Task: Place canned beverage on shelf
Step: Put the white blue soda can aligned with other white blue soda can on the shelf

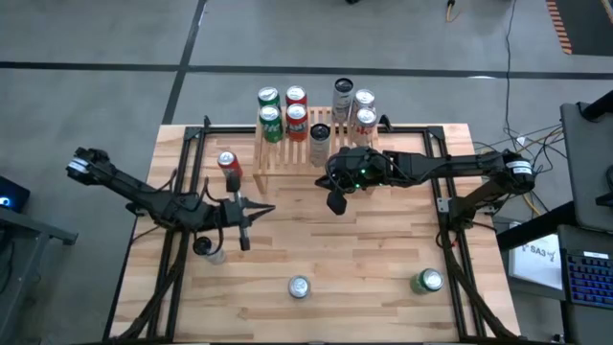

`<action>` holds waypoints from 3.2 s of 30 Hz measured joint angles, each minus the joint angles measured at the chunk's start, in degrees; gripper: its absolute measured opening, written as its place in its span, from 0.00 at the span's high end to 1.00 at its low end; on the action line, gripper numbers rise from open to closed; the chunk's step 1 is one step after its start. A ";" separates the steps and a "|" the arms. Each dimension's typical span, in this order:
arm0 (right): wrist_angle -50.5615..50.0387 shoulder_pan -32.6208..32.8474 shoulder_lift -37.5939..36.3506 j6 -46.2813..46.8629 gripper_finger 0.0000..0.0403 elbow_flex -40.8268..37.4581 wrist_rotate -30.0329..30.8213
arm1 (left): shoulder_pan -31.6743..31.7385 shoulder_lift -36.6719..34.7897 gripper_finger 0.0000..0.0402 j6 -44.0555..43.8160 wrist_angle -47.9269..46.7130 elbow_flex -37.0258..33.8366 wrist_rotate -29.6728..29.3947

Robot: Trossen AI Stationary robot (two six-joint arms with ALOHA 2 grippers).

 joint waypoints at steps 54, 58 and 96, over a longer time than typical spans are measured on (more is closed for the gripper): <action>-0.97 0.79 -0.05 0.98 0.97 0.02 0.02 | -6.82 7.31 1.00 -72.56 -86.71 31.65 27.06; -0.95 0.79 -0.04 0.94 0.97 0.02 0.02 | -7.97 7.88 1.00 -75.32 -88.64 31.50 28.43; 0.42 4.46 0.02 -0.09 0.97 0.04 0.39 | -17.81 15.56 0.46 -79.12 -104.14 31.99 30.67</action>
